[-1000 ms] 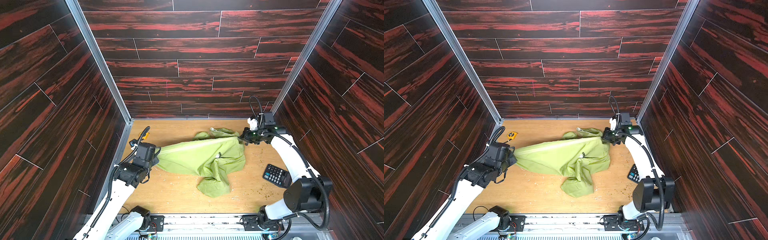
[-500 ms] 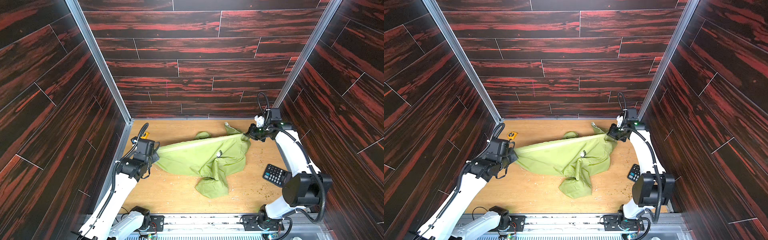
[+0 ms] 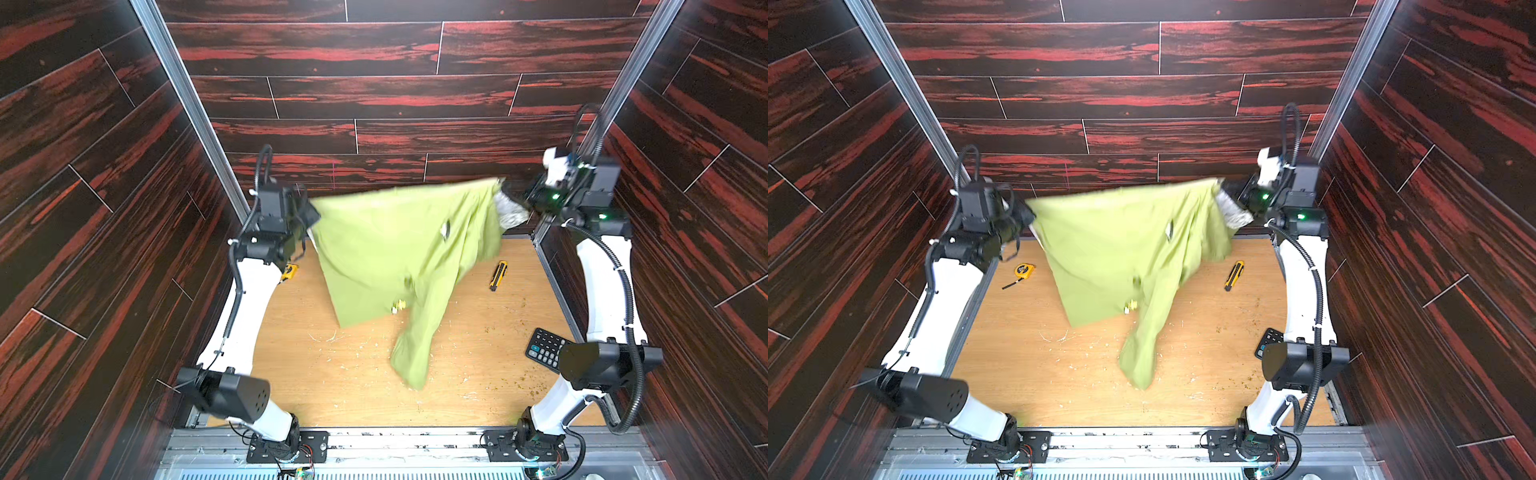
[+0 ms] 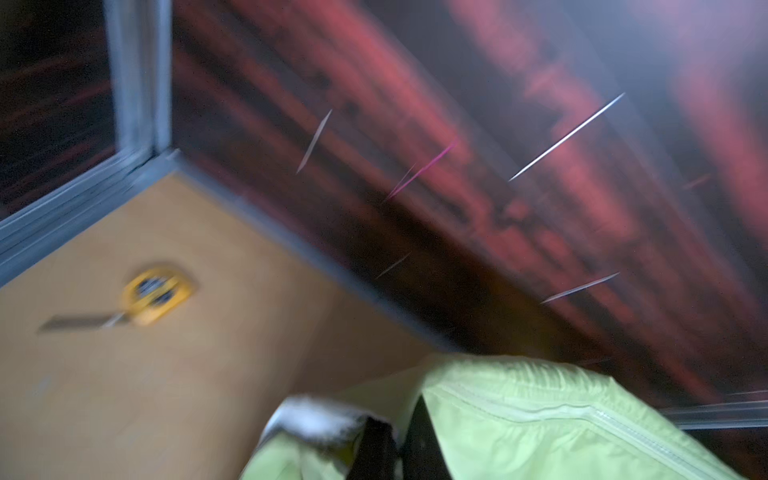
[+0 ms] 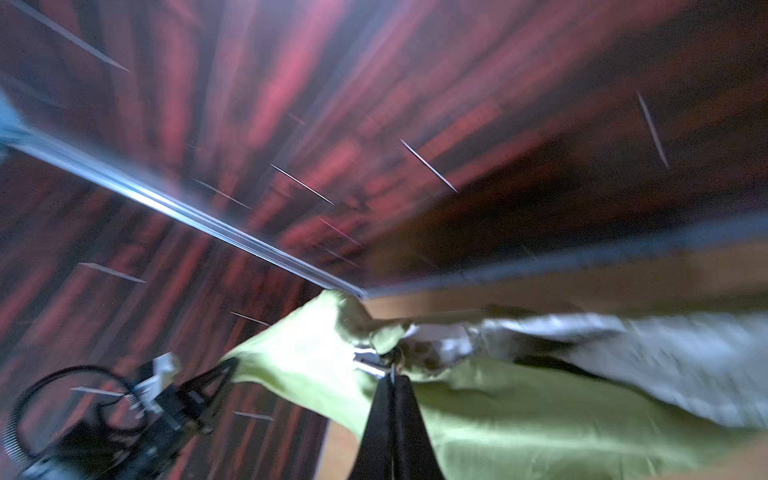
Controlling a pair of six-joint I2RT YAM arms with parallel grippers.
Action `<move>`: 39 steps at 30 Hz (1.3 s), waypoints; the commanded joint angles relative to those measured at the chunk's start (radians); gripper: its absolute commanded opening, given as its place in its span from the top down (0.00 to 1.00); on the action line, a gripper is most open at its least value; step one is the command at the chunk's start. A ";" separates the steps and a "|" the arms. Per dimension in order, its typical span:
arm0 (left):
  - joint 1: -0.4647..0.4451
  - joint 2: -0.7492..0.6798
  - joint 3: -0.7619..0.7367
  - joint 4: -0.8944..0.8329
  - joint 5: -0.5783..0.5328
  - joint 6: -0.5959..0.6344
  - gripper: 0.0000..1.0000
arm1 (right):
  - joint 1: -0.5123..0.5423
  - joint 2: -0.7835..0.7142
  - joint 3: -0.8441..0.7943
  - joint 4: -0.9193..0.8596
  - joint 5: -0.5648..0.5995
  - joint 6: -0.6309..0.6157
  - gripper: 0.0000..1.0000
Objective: Zip up the jacket
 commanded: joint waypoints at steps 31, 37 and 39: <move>0.071 -0.747 -1.162 -0.167 -0.169 0.008 1.00 | 0.023 -0.637 -1.538 -0.084 -0.085 -0.275 1.00; 0.077 -0.723 -1.148 -0.233 -0.214 -0.002 0.64 | 0.034 -0.607 -1.498 -0.177 0.104 -0.218 0.69; 0.078 -0.723 -1.117 -0.279 -0.273 -0.011 0.32 | 0.034 -0.602 -1.438 -0.223 0.195 -0.216 0.57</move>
